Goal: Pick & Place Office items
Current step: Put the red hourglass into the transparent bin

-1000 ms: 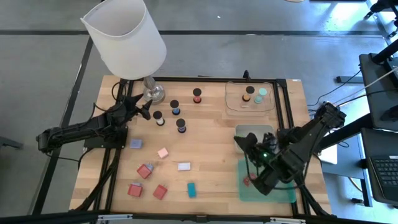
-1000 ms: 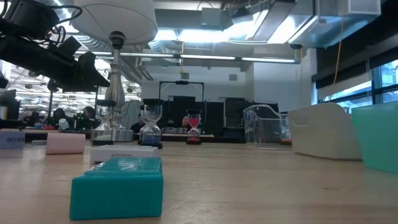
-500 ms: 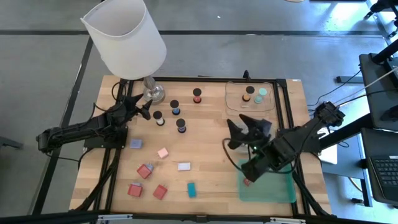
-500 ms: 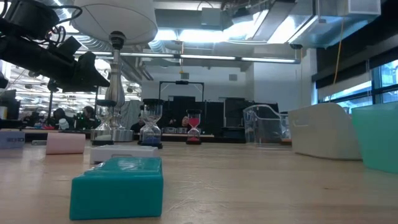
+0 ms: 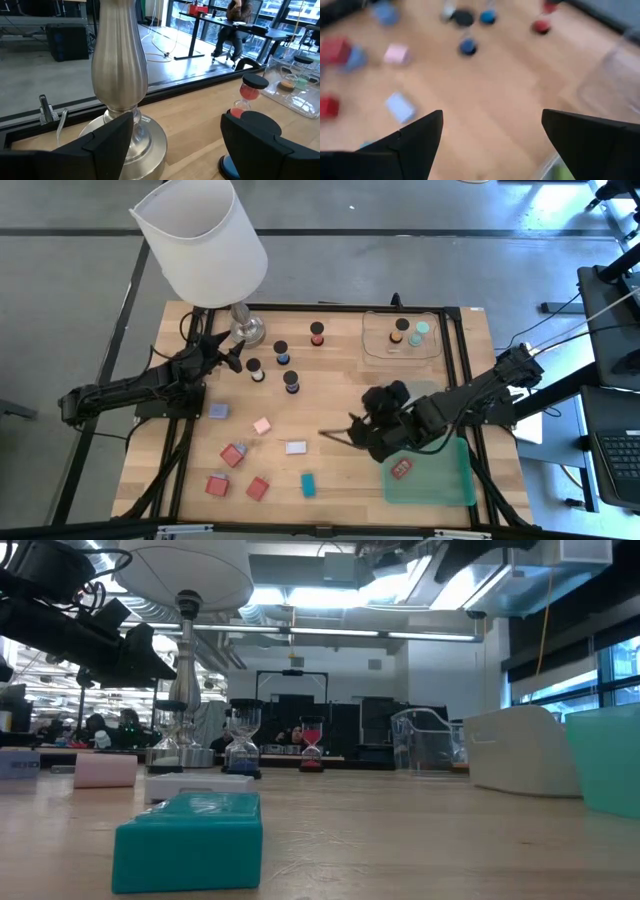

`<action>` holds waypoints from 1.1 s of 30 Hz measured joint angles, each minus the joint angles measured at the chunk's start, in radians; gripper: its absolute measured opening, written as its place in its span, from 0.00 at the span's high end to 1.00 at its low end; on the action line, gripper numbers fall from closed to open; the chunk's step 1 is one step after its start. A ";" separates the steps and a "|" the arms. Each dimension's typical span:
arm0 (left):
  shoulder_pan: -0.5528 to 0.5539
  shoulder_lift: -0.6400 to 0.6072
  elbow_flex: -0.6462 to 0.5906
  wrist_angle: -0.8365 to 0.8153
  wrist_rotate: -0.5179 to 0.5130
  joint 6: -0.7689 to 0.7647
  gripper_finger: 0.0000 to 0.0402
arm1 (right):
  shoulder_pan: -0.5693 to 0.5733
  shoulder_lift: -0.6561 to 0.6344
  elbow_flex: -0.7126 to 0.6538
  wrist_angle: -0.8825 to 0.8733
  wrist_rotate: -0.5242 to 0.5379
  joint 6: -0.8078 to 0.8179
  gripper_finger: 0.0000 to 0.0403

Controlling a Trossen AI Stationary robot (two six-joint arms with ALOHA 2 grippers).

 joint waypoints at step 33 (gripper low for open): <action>0.000 0.000 0.000 0.002 0.006 0.000 0.26 | -0.532 0.197 0.000 0.892 -0.376 -0.676 0.15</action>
